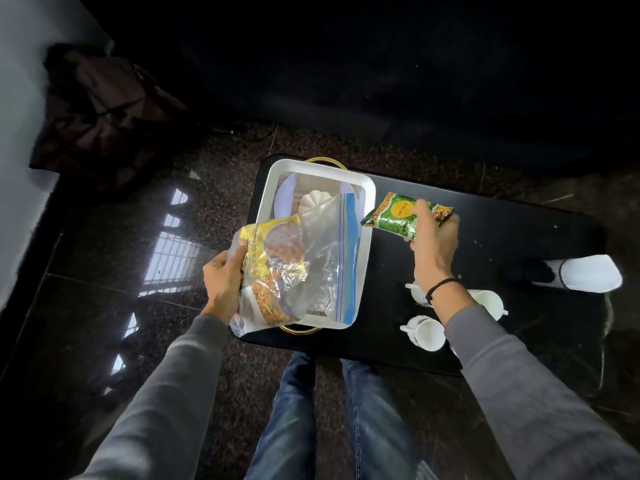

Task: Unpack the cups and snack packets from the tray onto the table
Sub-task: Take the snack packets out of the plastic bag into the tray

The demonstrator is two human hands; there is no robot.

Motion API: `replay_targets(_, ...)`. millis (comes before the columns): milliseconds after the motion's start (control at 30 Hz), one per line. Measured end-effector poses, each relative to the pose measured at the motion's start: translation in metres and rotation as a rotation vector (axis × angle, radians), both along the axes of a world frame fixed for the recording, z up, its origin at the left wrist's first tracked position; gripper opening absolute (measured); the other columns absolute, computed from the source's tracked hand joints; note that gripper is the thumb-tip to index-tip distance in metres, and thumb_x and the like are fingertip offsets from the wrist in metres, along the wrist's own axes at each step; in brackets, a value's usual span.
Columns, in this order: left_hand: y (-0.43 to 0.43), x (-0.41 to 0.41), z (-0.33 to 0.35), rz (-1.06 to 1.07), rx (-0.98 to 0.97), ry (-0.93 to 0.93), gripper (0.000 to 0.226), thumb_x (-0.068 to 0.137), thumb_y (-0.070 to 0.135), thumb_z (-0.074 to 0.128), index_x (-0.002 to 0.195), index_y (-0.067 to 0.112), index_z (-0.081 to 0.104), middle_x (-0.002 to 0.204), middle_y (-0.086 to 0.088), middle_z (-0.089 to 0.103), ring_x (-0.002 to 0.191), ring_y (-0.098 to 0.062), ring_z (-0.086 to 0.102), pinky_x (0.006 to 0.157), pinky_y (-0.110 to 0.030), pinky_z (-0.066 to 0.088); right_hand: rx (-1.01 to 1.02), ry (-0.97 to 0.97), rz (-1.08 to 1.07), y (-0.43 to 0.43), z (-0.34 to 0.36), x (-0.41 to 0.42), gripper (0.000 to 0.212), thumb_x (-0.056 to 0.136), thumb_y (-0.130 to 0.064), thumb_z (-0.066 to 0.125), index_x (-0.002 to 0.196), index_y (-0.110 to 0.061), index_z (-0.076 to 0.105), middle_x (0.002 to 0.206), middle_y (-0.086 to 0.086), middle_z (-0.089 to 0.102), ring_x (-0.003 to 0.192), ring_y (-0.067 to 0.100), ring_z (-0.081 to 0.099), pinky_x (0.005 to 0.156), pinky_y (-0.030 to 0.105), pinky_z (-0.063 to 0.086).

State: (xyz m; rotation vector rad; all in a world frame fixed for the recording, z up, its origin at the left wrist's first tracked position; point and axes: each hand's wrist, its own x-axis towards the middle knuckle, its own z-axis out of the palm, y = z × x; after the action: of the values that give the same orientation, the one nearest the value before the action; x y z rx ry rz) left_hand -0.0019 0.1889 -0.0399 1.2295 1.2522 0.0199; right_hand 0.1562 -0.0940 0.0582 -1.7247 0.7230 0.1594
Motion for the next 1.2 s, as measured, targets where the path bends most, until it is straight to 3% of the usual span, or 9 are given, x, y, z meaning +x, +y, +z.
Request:
replay_targets(167, -0.002, -0.008, -0.001, -0.074, -0.021, -0.004, 0.033, 0.083, 0.037, 0.083, 0.06, 0.019, 0.068, 0.06, -0.001, 0.065, 0.051, -0.013, 0.059, 0.049, -0.024, 0.054, -0.065, -0.064, 0.091, 0.001, -0.017, 0.007, 0.028, 0.088, -0.037, 0.071, 0.104, -0.022, 0.053, 0.101, -0.003, 0.072, 0.088, 0.008, 0.074, 0.08, 0.034, 0.063)
replay_targets(367, -0.013, -0.011, -0.007, -0.089, -0.054, -0.037, 0.037, 0.084, 0.037, 0.082, 0.065, 0.013, 0.062, 0.065, -0.01, 0.057, 0.055, -0.018, 0.052, 0.05, -0.027, 0.047, -0.154, -0.017, 0.342, 0.015, -0.053, 0.026, 0.035, 0.09, -0.037, 0.074, 0.105, -0.016, 0.051, 0.103, 0.0, 0.071, 0.083, 0.004, 0.07, 0.073, 0.027, 0.062)
replay_targets(533, -0.016, -0.01, -0.009, -0.091, -0.052, -0.066, 0.034, 0.086, 0.037, 0.08, 0.081, 0.008, 0.065, 0.073, -0.012, 0.057, 0.061, -0.02, 0.051, 0.049, -0.026, 0.047, 0.202, 0.135, 0.459, 0.037, -0.08, 0.047, 0.022, 0.091, -0.023, 0.076, 0.099, -0.018, 0.057, 0.112, 0.01, 0.074, 0.103, 0.027, 0.073, 0.088, 0.039, 0.059)
replay_targets(667, -0.015, -0.007, -0.009, -0.082, -0.066, -0.071, 0.03, 0.088, 0.034, 0.078, 0.085, 0.008, 0.065, 0.075, -0.011, 0.059, 0.061, -0.02, 0.054, 0.052, -0.026, 0.049, 0.38, 0.241, 0.518, 0.053, -0.097, 0.058, 0.022, 0.097, -0.009, 0.066, 0.116, 0.0, 0.058, 0.108, 0.017, 0.068, 0.095, 0.029, 0.068, 0.091, 0.042, 0.056)
replay_targets(800, -0.017, -0.004, -0.011, -0.064, -0.075, -0.069, 0.029, 0.089, 0.033, 0.078, 0.077, 0.01, 0.065, 0.07, -0.009, 0.061, 0.058, -0.019, 0.056, 0.051, -0.026, 0.051, 0.207, 0.29, 0.459, 0.057, -0.106, 0.059, 0.037, 0.098, -0.014, 0.067, 0.113, 0.019, 0.06, 0.096, 0.022, 0.065, 0.082, 0.028, 0.065, 0.084, 0.046, 0.059)
replay_targets(933, -0.023, 0.0, -0.011, -0.065, -0.087, -0.09, 0.031, 0.089, 0.034, 0.078, 0.065, 0.017, 0.068, 0.063, -0.004, 0.064, 0.052, -0.016, 0.059, 0.051, -0.027, 0.052, 0.058, 0.305, 0.424, 0.044, -0.105, 0.05, 0.038, 0.092, -0.025, 0.074, 0.103, 0.011, 0.07, 0.096, 0.025, 0.072, 0.085, 0.027, 0.066, 0.093, 0.053, 0.056)
replay_targets(1033, -0.03, 0.002, -0.009, -0.051, -0.108, -0.097, 0.035, 0.088, 0.036, 0.079, 0.059, 0.021, 0.067, 0.06, -0.002, 0.063, 0.052, -0.018, 0.058, 0.053, -0.029, 0.051, -0.049, 0.296, 0.354, 0.031, -0.095, 0.042, 0.021, 0.09, -0.016, 0.07, 0.108, -0.007, 0.075, 0.103, 0.01, 0.075, 0.095, 0.026, 0.07, 0.087, 0.042, 0.06)
replay_targets(1133, -0.034, 0.003, -0.005, -0.024, -0.133, -0.12, 0.035, 0.089, 0.037, 0.078, 0.076, 0.007, 0.064, 0.076, -0.015, 0.057, 0.071, -0.03, 0.052, 0.065, -0.04, 0.047, 0.004, 0.216, 0.247, 0.016, -0.072, 0.027, 0.015, 0.086, -0.008, 0.069, 0.1, -0.008, 0.076, 0.075, -0.001, 0.071, 0.07, 0.013, 0.063, 0.063, 0.022, 0.054)
replay_targets(1200, -0.037, 0.003, -0.003, -0.012, -0.143, -0.13, 0.034, 0.089, 0.037, 0.078, 0.089, 0.007, 0.062, 0.084, -0.017, 0.053, 0.08, -0.034, 0.048, 0.069, -0.042, 0.044, 0.083, 0.152, 0.214, 0.006, -0.052, 0.014, 0.011, 0.085, -0.007, 0.073, 0.096, -0.006, 0.076, 0.069, -0.002, 0.07, 0.063, 0.008, 0.06, 0.06, 0.018, 0.052)
